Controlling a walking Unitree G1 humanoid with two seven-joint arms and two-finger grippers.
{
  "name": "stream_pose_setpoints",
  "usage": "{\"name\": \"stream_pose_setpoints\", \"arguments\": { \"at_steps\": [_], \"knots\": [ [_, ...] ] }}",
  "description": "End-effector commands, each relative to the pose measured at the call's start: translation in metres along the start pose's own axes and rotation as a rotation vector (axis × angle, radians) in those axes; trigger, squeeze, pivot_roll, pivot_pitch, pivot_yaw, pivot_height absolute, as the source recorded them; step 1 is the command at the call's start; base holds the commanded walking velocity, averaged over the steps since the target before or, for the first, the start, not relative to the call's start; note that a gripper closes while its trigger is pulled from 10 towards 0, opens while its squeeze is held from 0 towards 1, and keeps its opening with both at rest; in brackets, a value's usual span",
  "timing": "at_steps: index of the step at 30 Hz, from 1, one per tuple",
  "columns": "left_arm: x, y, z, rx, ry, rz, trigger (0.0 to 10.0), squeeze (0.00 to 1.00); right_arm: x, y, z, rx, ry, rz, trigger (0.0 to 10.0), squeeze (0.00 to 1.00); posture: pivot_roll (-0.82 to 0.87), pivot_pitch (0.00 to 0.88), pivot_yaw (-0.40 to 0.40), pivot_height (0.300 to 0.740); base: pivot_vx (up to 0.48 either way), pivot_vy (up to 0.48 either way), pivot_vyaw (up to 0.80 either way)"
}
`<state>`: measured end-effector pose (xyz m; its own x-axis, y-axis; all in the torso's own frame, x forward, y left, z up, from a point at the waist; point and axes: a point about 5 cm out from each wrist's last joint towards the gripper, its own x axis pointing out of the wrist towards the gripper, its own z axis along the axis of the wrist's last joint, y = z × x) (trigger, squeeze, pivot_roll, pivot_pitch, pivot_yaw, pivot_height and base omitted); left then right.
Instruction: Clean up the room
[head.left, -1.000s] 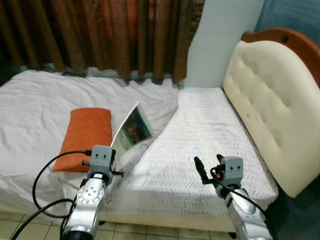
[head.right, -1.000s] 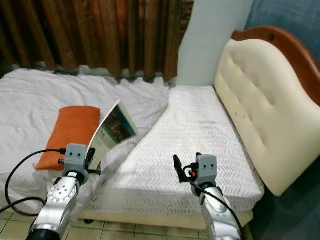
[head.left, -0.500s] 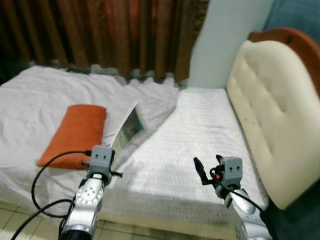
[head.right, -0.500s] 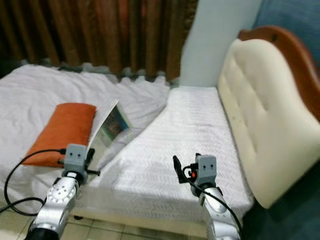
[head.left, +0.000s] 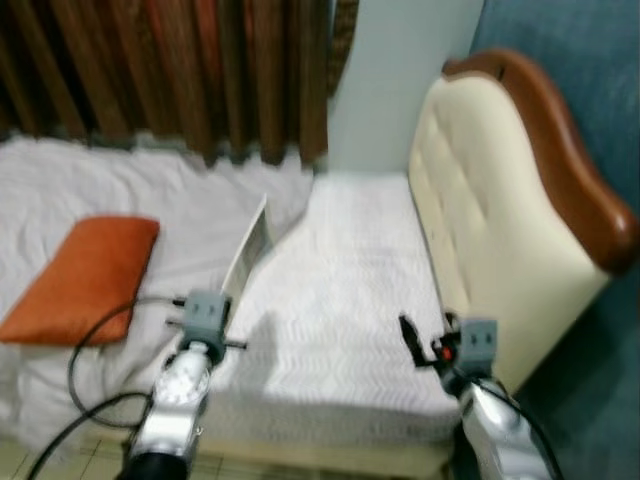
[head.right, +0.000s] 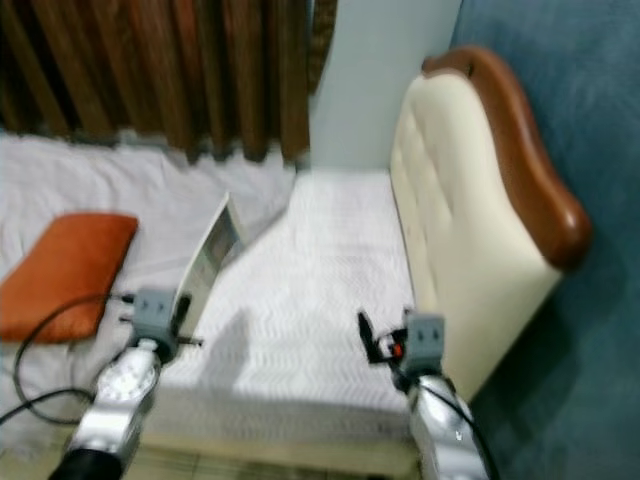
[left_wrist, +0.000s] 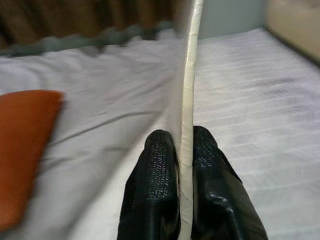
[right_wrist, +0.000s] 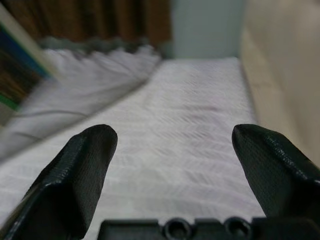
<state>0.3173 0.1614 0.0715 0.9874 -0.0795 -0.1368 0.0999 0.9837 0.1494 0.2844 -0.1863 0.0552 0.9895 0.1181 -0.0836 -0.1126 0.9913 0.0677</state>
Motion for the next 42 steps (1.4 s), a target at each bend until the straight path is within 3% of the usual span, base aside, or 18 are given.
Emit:
{"name": "stream_pose_setpoints", "arguments": {
  "at_steps": [1, 7, 8, 9, 14, 17, 18, 19, 20, 23, 24, 26, 27, 29, 32, 34, 38, 42],
  "knots": [
    [0.005, 0.008, 0.014, 0.028, -0.056, 0.008, 0.0, 0.0, 0.004, 0.004, 0.009, -0.003, -0.036, 0.013, 10.0, 0.0, 0.01, 0.0, -0.053, 0.74, 0.322, -0.349, 0.0],
    [0.011, 0.015, 0.01, 0.025, -0.02, 0.015, 0.0, 0.0, -0.001, 0.006, 0.005, -0.008, -0.023, 0.029, 10.0, 0.0, -0.01, 0.0, -0.058, 0.74, 0.343, -0.294, 0.0],
    [0.016, 0.016, 0.007, 0.034, 0.017, -0.004, 9.4, 0.0, -0.003, 0.005, 0.005, -0.013, -0.019, 0.034, 10.0, 0.0, -0.02, 0.005, -0.064, 0.74, 0.0, 0.0, 0.0],
    [0.021, 0.015, 0.007, 0.036, 0.038, -0.02, 10.0, 0.0, -0.007, 0.004, 0.005, -0.019, -0.017, 0.039, 10.0, 0.0, -0.04, 0.023, -0.07, 0.74, 0.0, 0.0, 0.0],
    [0.039, 0.002, 0.022, -0.055, 0.049, -0.105, 10.0, 0.0, -0.03, 0.0, 0.007, -0.058, -0.005, 0.072, 10.0, 0.0, -0.12, 0.108, -0.089, 0.74, 0.0, 0.0, 0.0],
    [0.052, -0.012, 0.041, -0.172, 0.032, -0.143, 10.0, 0.0, -0.065, 0.004, 0.019, -0.071, 0.019, 0.172, 10.0, 0.0, -0.26, 0.228, -0.12, 0.74, 0.0, 0.0, 0.0],
    [0.052, -0.012, 0.041, -0.172, 0.032, -0.143, 10.0, 0.0, -0.065, 0.004, 0.019, -0.071, 0.019, 0.172, 10.0, 0.0, -0.26, 0.228, -0.12, 0.74, 0.0, 0.0, 0.0],
    [0.059, -0.018, 0.053, -0.347, 0.019, -0.155, 10.0, 0.0, -0.091, 0.006, 0.029, -0.061, 0.055, 0.207, 10.0, 0.0, -0.33, 0.284, -0.139, 0.74, 0.0, 0.0, 0.0],
    [0.059, -0.018, 0.053, -0.347, 0.019, -0.155, 10.0, 0.0, -0.091, 0.006, 0.029, -0.061, 0.055, 0.207, 10.0, 0.0, -0.33, 0.284, -0.139, 0.74, 0.0, 0.0, 0.0],
    [0.063, -0.019, 0.061, -0.518, 0.003, -0.134, 10.0, 0.0, -0.126, 0.005, 0.047, -0.071, 0.092, 0.217, 10.0, 0.0, -0.48, 0.392, -0.21, 0.74, 0.0, 0.0, 0.0],
    [0.063, -0.019, 0.061, -0.518, 0.003, -0.134, 10.0, 0.0, -0.126, 0.005, 0.047, -0.071, 0.092, 0.217, 10.0, 0.0, -0.48, 0.392, -0.21, 0.74, 0.0, 0.0, 0.0],
    [0.059, -0.009, 0.045, -0.545, 0.066, -0.053, 10.0, 0.0, -0.156, 0.008, 0.056, -0.078, 0.155, 0.214, 10.0, 0.0, -0.54, 0.443, -0.251, 0.74, 0.0, 0.0, 0.0],
    [0.054, 0.005, 0.03, -0.533, 0.112, 0.031, 10.0, 0.0, -0.175, 0.01, 0.062, -0.082, 0.198, 0.215, 10.0, 0.0, -0.56, 0.458, -0.268, 0.74, 0.0, 0.0, 0.0],
    [0.041, 0.039, 0.008, -0.442, 0.167, 0.154, 10.0, 0.0, -0.187, 0.012, 0.072, -0.072, 0.247, 0.207, 10.0, 0.0, -0.57, 0.489, -0.272, 0.74, 0.0, 0.0, 0.0],
    [0.031, 0.072, 0.001, -0.078, 0.217, 0.18, 10.0, 0.0, -0.18, 0.024, 0.077, 0.03, 0.236, 0.244, 10.0, 0.0, -0.52, 0.498, -0.25, 0.74, 0.0, 0.0, 0.0],
    [0.031, 0.087, 0.011, 0.028, 0.186, 0.217, 10.0, 0.0, -0.172, 0.032, 0.074, 0.155, 0.225, 0.277, 10.0, 0.0, -0.48, 0.495, -0.233, 0.74, 0.0, 0.0, 0.0],
    [0.031, 0.096, 0.019, 0.116, 0.16, 0.251, 10.0, 0.0, -0.163, 0.038, 0.071, 0.237, 0.227, 0.308, 10.0, 0.0, -0.46, 0.492, -0.22, 0.74, 0.0, 0.0, 0.0],
    [0.029, 0.11, 0.027, 0.365, 0.141, 0.313, 10.0, 0.0, -0.145, 0.053, 0.06, 0.328, 0.287, 0.431, 10.0, 0.0, -0.41, 0.489, -0.199, 0.74, 0.0, 0.0, 0.0]
  ]
}}
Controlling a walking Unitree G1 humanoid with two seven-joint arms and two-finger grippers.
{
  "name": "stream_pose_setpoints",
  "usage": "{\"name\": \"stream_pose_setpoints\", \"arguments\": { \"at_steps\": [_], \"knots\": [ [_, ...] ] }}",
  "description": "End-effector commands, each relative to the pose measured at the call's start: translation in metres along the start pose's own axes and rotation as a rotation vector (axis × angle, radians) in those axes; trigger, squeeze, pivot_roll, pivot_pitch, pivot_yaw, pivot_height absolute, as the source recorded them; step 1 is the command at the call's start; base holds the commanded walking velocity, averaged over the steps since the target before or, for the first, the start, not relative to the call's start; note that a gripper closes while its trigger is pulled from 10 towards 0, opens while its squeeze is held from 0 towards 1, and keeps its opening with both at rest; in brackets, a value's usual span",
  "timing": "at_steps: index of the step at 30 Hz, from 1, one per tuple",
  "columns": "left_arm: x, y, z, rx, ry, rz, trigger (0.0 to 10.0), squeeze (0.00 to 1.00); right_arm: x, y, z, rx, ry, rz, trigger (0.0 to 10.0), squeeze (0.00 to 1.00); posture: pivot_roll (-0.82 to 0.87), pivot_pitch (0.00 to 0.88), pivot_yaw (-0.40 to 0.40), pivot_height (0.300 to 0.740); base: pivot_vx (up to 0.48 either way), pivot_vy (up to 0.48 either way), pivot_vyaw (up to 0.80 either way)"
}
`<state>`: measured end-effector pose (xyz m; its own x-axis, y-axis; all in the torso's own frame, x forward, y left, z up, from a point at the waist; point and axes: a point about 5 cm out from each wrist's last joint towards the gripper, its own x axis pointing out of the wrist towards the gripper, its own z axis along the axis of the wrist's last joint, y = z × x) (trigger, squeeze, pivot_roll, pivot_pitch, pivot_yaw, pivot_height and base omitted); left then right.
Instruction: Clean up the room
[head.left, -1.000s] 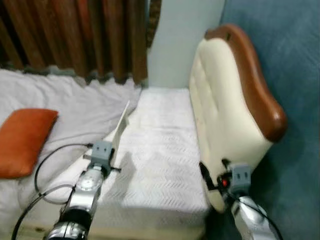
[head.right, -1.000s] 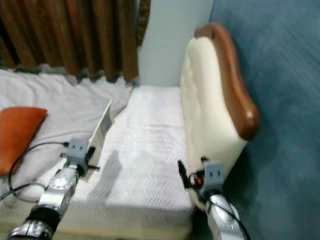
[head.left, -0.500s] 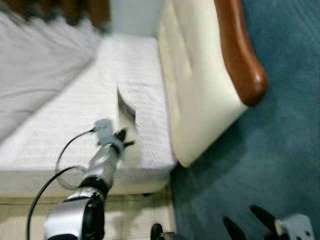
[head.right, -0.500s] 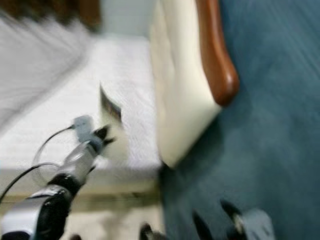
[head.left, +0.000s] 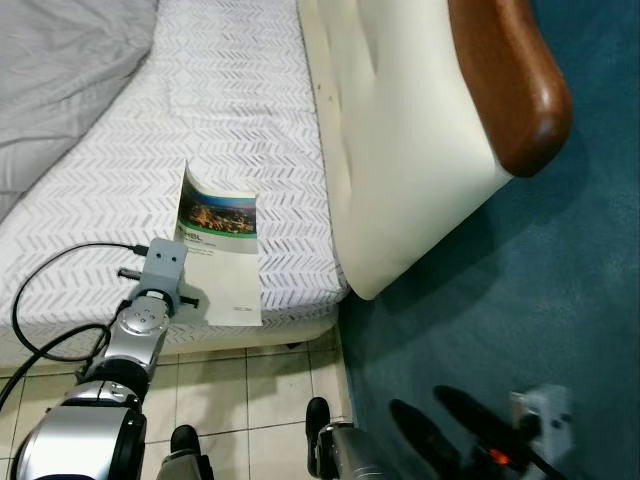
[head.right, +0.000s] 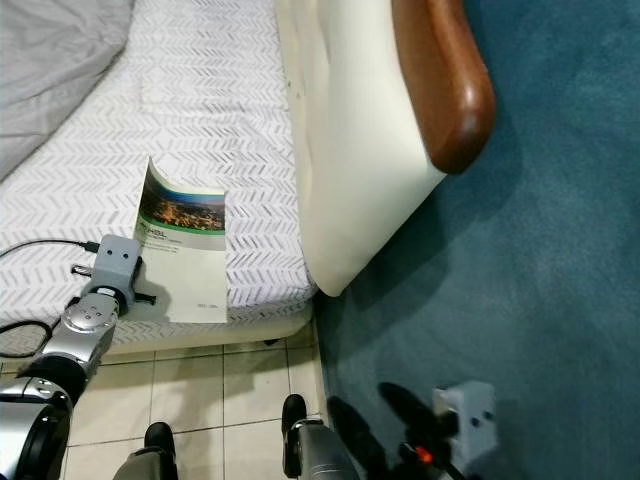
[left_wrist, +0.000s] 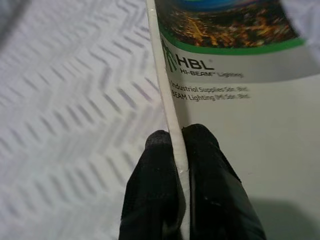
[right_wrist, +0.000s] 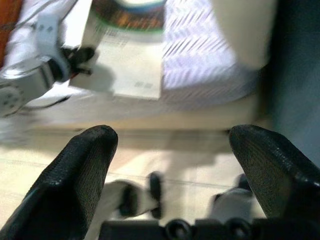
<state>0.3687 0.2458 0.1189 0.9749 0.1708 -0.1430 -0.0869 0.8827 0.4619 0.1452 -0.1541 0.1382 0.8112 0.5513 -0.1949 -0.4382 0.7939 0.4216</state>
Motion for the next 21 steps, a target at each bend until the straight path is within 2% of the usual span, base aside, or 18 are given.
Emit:
{"name": "stream_pose_setpoints", "arguments": {
  "at_steps": [1, 3, 5, 7, 8, 11, 12, 13, 14, 15, 18, 19, 21],
  "knots": [
    [-0.005, 0.013, -0.017, 0.08, 0.061, 0.074, 10.0, 0.0, 0.0, -0.002, -0.008, 0.044, 0.047, -0.002, 10.0, 0.0, -0.41, 0.486, -0.198, 0.74, 0.0, 0.0, 0.0],
    [-0.005, 0.014, -0.018, 0.088, 0.068, 0.069, 10.0, 0.0, 0.001, -0.001, -0.007, 0.04, 0.049, 0.004, 10.0, 0.0, -0.4, 0.485, -0.193, 0.74, 0.0, 0.0, 0.0],
    [-0.005, 0.018, -0.017, 0.145, 0.058, 0.078, 10.0, 0.0, 0.001, 0.003, -0.009, 0.056, 0.071, 0.029, 10.0, 0.0, -0.4, 0.48, -0.191, 0.74, 0.0, 0.0, 0.0],
    [-0.005, 0.02, -0.016, 0.164, 0.054, 0.085, 10.0, 0.0, 0.001, 0.004, -0.01, 0.058, 0.079, 0.035, 10.0, 0.0, -0.4, 0.482, -0.19, 0.74, 0.0, 0.0, 0.0],
    [-0.005, 0.022, -0.017, 0.159, 0.059, 0.094, 10.0, 0.0, 0.001, 0.006, -0.012, 0.056, 0.093, 0.042, 10.0, 0.0, -0.4, 0.478, -0.188, 0.74, 0.0, 0.0, 0.0],
    [-0.003, 0.024, -0.014, 0.039, 0.071, 0.089, 10.0, 0.0, 0.001, 0.006, -0.017, 0.053, 0.118, 0.045, 10.0, 0.0, -0.38, 0.464, -0.174, 0.74, 0.0, 0.0, 0.0],
    [-0.003, 0.024, -0.014, 0.039, 0.071, 0.089, 10.0, 0.0, 0.001, 0.006, -0.017, 0.053, 0.118, 0.045, 10.0, 0.0, -0.38, 0.464, -0.174, 0.74, 0.0, 0.0, 0.0],
    [-0.002, 0.021, -0.012, -0.029, 0.067, 0.074, 10.0, 0.0, 0.002, 0.005, -0.019, 0.05, 0.124, 0.043, 10.0, 0.0, -0.37, 0.446, -0.161, 0.74, 0.0, 0.0, 0.0],
    [0.0, 0.009, -0.005, -0.091, 0.036, 0.027, 10.0, 0.0, 0.007, 0.002, -0.022, 0.039, 0.125, 0.037, 10.0, 0.0, -0.33, 0.417, -0.137, 0.74, 0.0, 0.0, 0.0],
    [0.0, 0.009, -0.005, -0.091, 0.036, 0.027, 10.0, 0.0, 0.007, 0.002, -0.022, 0.039, 0.125, 0.037, 10.0, 0.0, -0.33, 0.417, -0.137, 0.74, 0.0, 0.0, 0.0],
    [-0.001, -0.019, 0.007, -0.158, -0.053, -0.098, 10.0, 0.0, 0.016, -0.005, -0.02, -0.001, 0.079, -0.001, 10.0, 0.0, -0.26, 0.35, -0.1, 0.74, 0.0, 0.0, 0.0],
    [-0.006, -0.03, 0.01, -0.227, -0.104, -0.146, 10.0, 0.0, 0.025, -0.01, -0.017, -0.03, 0.042, -0.02, 10.0, 0.0, -0.21, 0.302, -0.078, 0.74, 0.0, 0.0, 0.0],
    [-0.011, -0.035, 0.009, -0.248, -0.127, -0.168, 10.0, 0.0, 0.03, -0.013, -0.014, -0.052, 0.017, -0.035, 10.0, 0.0, -0.19, 0.285, -0.071, 0.74, 0.0, 0.0, 0.0]
  ]
}}
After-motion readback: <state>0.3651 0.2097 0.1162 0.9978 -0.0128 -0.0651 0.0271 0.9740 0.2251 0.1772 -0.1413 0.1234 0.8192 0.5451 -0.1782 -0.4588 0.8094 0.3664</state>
